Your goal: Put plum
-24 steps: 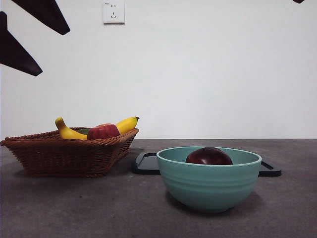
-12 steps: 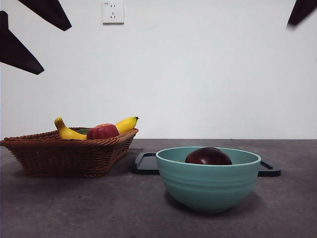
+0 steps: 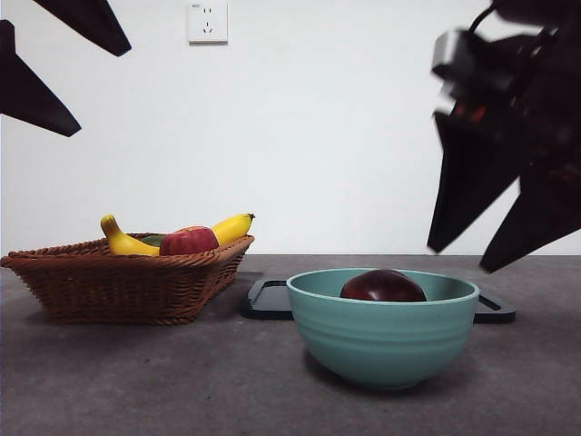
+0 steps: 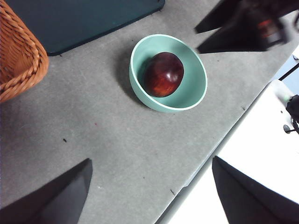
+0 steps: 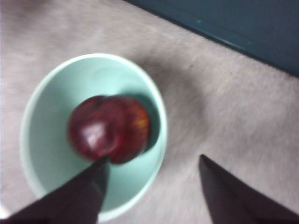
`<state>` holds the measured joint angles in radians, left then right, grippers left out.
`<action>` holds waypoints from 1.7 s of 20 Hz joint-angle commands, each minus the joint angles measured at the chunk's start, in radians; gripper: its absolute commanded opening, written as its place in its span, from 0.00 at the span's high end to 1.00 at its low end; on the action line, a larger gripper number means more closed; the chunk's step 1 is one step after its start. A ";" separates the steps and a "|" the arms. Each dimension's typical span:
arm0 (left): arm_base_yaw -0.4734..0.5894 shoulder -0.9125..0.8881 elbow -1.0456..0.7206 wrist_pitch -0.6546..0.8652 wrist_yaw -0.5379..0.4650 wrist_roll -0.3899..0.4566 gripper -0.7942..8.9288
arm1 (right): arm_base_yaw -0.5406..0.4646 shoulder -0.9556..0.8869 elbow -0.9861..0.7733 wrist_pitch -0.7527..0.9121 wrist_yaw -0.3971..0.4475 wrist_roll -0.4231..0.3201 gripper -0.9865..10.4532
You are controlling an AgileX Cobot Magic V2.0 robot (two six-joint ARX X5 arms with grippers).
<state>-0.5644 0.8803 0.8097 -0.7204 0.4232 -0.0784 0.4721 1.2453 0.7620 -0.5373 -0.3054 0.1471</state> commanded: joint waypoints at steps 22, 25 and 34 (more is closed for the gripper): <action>-0.006 0.003 0.006 0.010 0.004 -0.005 0.50 | 0.024 0.126 0.025 0.126 0.018 0.060 0.90; -0.006 0.003 0.006 0.010 0.004 -0.005 0.50 | 0.019 0.123 0.095 0.104 0.029 0.074 0.90; -0.006 0.003 0.006 0.008 0.004 -0.005 0.50 | -0.085 0.269 0.375 0.039 0.079 0.045 0.90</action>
<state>-0.5644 0.8803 0.8097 -0.7174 0.4232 -0.0803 0.3801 1.5021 1.1183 -0.5037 -0.2272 0.2031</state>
